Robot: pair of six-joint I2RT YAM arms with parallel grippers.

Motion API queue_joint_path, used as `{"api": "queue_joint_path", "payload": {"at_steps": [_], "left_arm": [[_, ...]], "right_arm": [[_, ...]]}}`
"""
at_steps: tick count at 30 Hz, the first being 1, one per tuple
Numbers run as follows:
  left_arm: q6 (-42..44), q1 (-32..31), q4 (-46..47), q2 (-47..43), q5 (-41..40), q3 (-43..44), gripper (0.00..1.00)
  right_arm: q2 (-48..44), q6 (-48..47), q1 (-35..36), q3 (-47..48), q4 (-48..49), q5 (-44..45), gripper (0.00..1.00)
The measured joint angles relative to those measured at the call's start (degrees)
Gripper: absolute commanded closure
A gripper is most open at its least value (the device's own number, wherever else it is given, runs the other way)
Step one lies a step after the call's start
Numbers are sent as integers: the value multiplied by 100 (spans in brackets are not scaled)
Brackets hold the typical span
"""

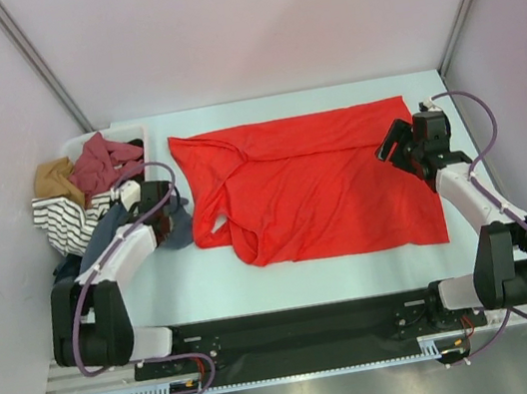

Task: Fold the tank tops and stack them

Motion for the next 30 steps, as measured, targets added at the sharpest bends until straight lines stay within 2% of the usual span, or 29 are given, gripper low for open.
{"api": "queue_joint_path", "payload": {"at_steps": [7, 12, 17, 22, 23, 24, 25, 26, 30], "left_arm": [[68, 22, -87, -1156, 267, -74, 94], [55, 409, -470, -1300, 424, 444, 100], [48, 892, -942, -837, 511, 1797, 100], [24, 1412, -1392, 197, 463, 4183, 100], [20, 1504, -1390, 361, 387, 4588, 80], [26, 1578, -1397, 501, 269, 4913, 55], [55, 1637, -1443, 614, 146, 5180, 22], [79, 1679, -1443, 726, 31, 5414, 1], [22, 1703, -1641, 1023, -24, 5834, 0]], "right_arm": [[2, 0, 190, 0, 7, 59, 26], [7, -2, 260, 0, 15, 66, 26], [33, -2, 295, 0, 17, 105, 26], [92, -13, 304, 37, -2, 144, 26], [105, -17, 306, 42, -2, 146, 25], [109, -20, 306, 46, -2, 149, 26], [109, -20, 306, 46, -7, 149, 26], [109, -20, 308, 46, -7, 151, 25], [109, -13, 310, 46, -35, 197, 23]]}}
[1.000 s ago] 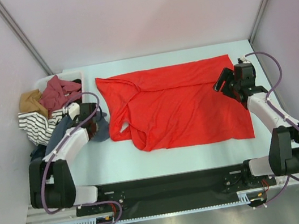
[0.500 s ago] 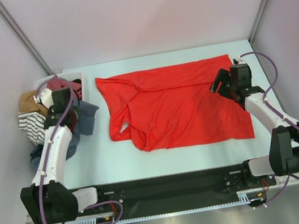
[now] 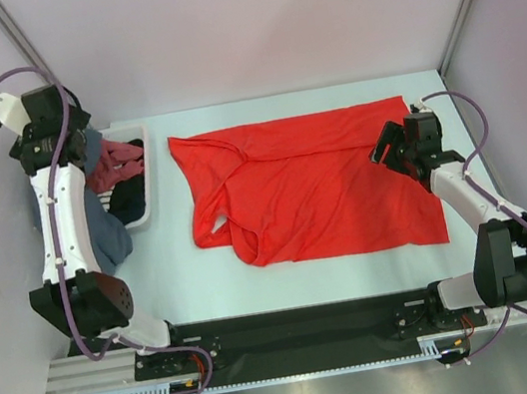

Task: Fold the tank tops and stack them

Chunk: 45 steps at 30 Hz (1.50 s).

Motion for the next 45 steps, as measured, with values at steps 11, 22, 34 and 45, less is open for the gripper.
{"api": "queue_joint_path", "payload": {"at_steps": [11, 22, 34, 45], "left_arm": [[85, -682, 1255, -2212, 1386, -3842, 0], [-90, -638, 2999, -3886, 2295, -6026, 0], [-772, -662, 2800, -3475, 2964, -6758, 9], [-1519, -2308, 2140, -3661, 2358, -7101, 11]], "right_arm": [[-828, 455, -472, -256, -656, 588, 17], [-1644, 986, -1718, -1001, -1687, 879, 31], [-1808, 1145, -2267, -1379, -2131, 490, 39], [-2173, 1362, -2339, -1635, -2481, 671, 41]]}}
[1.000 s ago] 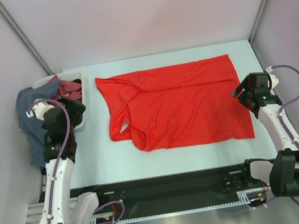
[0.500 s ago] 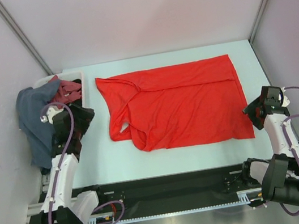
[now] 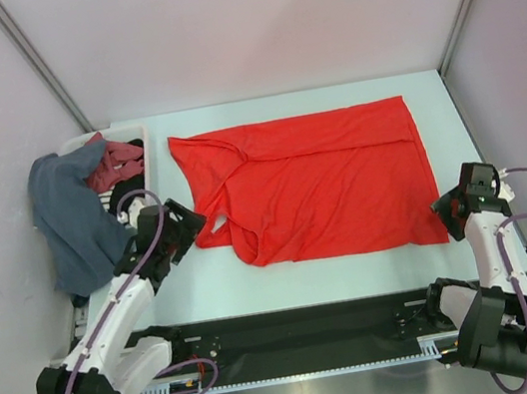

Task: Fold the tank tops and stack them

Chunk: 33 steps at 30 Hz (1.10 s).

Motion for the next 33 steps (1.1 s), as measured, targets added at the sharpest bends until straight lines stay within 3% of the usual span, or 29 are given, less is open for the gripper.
{"api": "queue_joint_path", "payload": {"at_steps": [9, 12, 14, 18, 20, 27, 31, 33], "left_arm": [[-192, -385, 17, 1091, -120, -98, 10], [-258, -420, 81, 1327, -140, -96, 11], [-348, -474, 79, 1556, -219, -59, 10], [-492, -592, -129, 2184, -437, 251, 15], [-531, -608, -94, 2444, -507, 433, 22], [-640, -619, -87, 2988, -1023, 791, 48], [-667, -619, -219, 3110, -1357, 841, 90], [-708, -619, -356, 3150, -1611, 907, 100]], "right_arm": [[525, 376, 0, -608, 269, -72, 47], [667, 476, 13, -634, 389, -28, 64], [739, 544, 22, -634, 487, 66, 82], [807, 610, 22, -629, 538, 249, 93], [807, 614, 22, -625, 540, 348, 98], [804, 610, 17, -590, 538, 452, 100], [756, 608, 11, -527, 535, 542, 100], [708, 608, 0, -496, 535, 590, 100]]}}
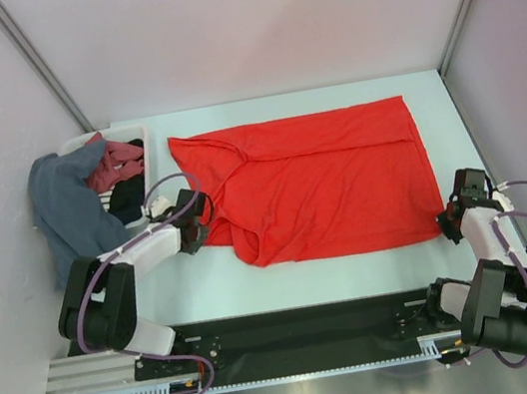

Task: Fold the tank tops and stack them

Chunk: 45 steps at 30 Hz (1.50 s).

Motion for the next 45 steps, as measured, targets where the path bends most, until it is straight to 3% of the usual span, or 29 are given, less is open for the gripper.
{"api": "queue_joint_path", "payload": {"at_steps": [7, 14, 18, 23, 24, 26, 36, 38, 45], "left_arm": [[-173, 35, -745, -219, -1084, 166, 100], [-245, 372, -1207, -466, -1637, 452, 99], [-175, 533, -1388, -450, -1725, 717, 68], [68, 525, -1429, -404, -1716, 848, 40], [109, 509, -1429, -409, -1700, 848, 26], [232, 457, -1436, -448, -1663, 837, 14], [387, 116, -1598, -1364, -1587, 667, 11], [439, 85, -1631, -1606, -1565, 562, 16], [1322, -254, -750, -2297, -273, -76, 24]], "right_arm": [[-31, -52, -111, 197, -48, 184, 100], [-107, -66, -136, 208, -129, 216, 100], [-190, -68, -142, 203, -127, 208, 99], [-192, -105, -146, 184, -122, 190, 92], [-199, -120, -149, 177, -127, 190, 89], [-212, -136, -151, 164, -127, 184, 87], [-273, -177, -162, 98, -133, 87, 77], [-299, -190, -162, 98, -133, 83, 76], [-400, -195, -164, 72, -125, 44, 77]]}}
